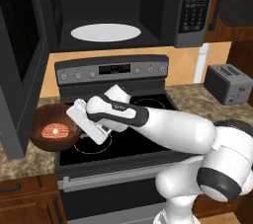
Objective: Open the microwave, place the bowl with waffle inside the microwave, then close the microwave door and turn it on.
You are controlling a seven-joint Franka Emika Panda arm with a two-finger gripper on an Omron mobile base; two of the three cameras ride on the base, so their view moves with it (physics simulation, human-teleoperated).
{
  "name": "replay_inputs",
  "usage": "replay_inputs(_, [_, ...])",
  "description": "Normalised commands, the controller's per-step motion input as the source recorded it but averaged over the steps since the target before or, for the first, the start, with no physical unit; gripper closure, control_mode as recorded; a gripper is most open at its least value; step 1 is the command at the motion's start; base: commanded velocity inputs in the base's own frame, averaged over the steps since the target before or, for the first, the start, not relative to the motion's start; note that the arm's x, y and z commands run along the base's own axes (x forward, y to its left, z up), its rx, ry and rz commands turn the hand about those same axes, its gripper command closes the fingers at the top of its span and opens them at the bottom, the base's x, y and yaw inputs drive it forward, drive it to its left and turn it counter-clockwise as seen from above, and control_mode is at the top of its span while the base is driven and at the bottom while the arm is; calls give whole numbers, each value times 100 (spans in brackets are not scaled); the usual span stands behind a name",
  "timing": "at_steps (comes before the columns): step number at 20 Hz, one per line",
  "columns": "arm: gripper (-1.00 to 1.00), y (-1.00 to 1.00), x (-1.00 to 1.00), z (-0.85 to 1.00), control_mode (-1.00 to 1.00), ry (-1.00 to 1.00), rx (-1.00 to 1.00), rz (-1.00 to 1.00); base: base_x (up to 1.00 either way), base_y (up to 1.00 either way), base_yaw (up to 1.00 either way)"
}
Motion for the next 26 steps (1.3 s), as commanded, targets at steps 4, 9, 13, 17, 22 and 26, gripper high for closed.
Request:
replay_inputs(4, [100,-74,-53,71,-100,0,-2,-13,0,0,0])
replay_inputs(9, [100,-62,-38,81,-100,0,-4,-20,0,0,0])
replay_inputs(13, [100,-54,-39,80,-100,0,-3,-23,0,0,0])
replay_inputs(17, [100,-48,-43,89,-100,0,0,-23,0,0,0])
replay_inputs(22, [100,-53,-54,83,-100,-4,0,-18,0,0,0])
replay_inputs(26, [100,-52,-56,86,-100,-12,0,-18,0,0,0])
